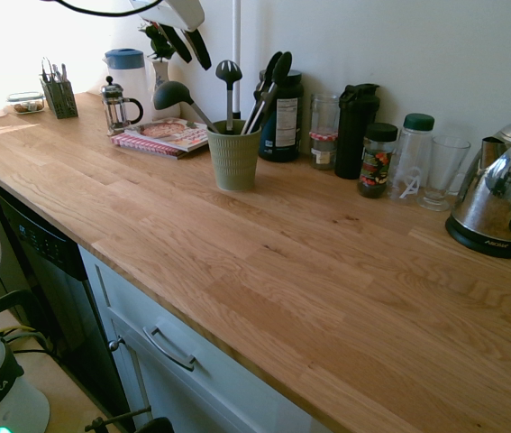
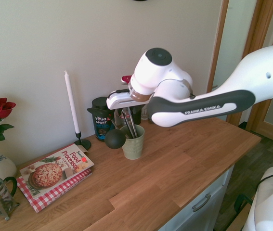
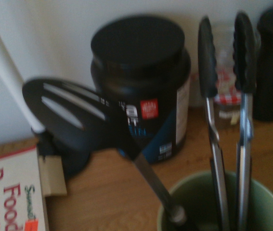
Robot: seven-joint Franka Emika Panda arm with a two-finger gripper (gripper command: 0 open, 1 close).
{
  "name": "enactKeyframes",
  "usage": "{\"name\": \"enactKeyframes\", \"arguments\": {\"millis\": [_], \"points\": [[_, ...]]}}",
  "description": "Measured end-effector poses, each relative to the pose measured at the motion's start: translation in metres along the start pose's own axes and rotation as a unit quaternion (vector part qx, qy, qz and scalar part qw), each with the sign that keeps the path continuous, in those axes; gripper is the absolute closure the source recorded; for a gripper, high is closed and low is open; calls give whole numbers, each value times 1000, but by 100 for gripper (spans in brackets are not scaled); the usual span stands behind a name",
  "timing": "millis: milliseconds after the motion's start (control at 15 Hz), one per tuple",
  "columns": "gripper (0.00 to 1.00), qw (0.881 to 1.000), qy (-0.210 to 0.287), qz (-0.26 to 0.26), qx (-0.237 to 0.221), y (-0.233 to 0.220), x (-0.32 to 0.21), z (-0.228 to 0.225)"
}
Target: Put the tongs back in the holder
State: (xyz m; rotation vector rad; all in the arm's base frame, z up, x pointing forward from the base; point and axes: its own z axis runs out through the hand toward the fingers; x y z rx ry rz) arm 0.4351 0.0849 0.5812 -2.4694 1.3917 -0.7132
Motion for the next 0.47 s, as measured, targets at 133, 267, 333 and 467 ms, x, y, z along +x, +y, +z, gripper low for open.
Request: {"name": "enactKeyframes", "arguments": {"millis": [133,267,333,467], "points": [[0,997,-55,-24,-52,43,41,-7],[0,988,-103,-62,-99,80,56,-11],[0,981,-127,-85,-118,96,55,-14],[0,965,-162,-138,-151,120,47,-23]]}}
